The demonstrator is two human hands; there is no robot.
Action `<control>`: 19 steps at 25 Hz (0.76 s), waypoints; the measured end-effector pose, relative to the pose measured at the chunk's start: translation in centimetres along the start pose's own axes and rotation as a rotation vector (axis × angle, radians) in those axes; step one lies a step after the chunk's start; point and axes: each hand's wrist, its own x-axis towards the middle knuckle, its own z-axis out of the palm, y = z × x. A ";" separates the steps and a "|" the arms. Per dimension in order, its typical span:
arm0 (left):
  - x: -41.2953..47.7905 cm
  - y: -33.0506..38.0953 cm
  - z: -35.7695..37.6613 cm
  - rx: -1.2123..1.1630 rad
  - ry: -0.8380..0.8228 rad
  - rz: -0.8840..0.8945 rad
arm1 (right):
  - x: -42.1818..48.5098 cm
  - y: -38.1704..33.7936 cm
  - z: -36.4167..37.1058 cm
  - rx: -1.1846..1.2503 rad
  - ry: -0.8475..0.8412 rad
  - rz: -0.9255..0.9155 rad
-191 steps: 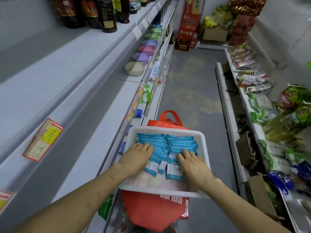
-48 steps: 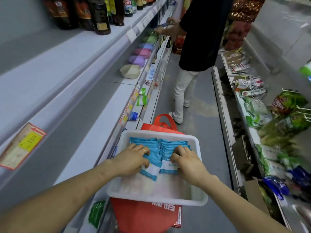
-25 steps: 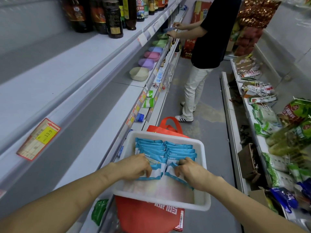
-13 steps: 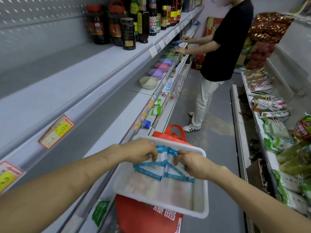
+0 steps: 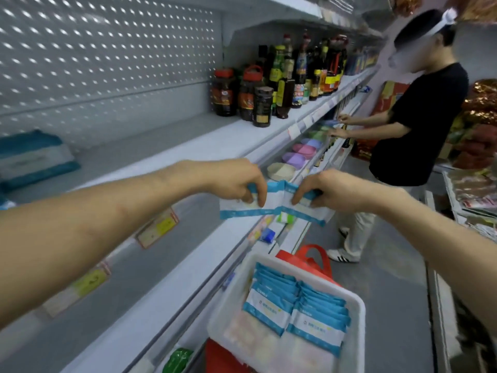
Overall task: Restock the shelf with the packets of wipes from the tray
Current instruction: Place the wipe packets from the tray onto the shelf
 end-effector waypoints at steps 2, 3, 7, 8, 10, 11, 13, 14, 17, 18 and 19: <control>-2.5 -1.4 -3.3 0.031 0.045 -0.059 | 2.0 -1.1 -3.5 -0.026 0.030 -0.039; -3.8 -2.1 -4.7 0.041 0.063 -0.094 | 3.1 -1.8 -4.9 -0.034 0.043 -0.066; -9.8 -5.9 -8.8 0.043 0.106 -0.252 | 8.1 -5.4 -8.4 -0.033 0.095 -0.148; -11.3 -7.0 -9.3 0.027 0.115 -0.293 | 9.4 -6.6 -8.8 -0.029 0.104 -0.173; -14.4 -9.2 -9.9 -0.024 0.144 -0.355 | 11.9 -9.2 -9.1 -0.018 0.114 -0.233; -15.8 -10.2 -9.9 -0.059 0.158 -0.379 | 13.0 -10.6 -9.1 -0.014 0.117 -0.266; -19.1 -12.5 -9.5 -0.079 0.180 -0.457 | 15.4 -13.4 -8.9 -0.010 0.116 -0.327; -20.7 -13.4 -9.2 -0.077 0.180 -0.495 | 16.3 -14.7 -8.8 -0.006 0.112 -0.357; -24.9 -16.5 -7.9 -0.086 0.161 -0.574 | 19.0 -18.3 -8.3 -0.015 0.087 -0.434; -26.0 -17.4 -7.2 -0.091 0.161 -0.608 | 19.7 -19.4 -8.1 -0.031 0.079 -0.456; -27.0 -18.5 -6.5 -0.102 0.167 -0.642 | 20.4 -20.4 -7.9 -0.038 0.076 -0.483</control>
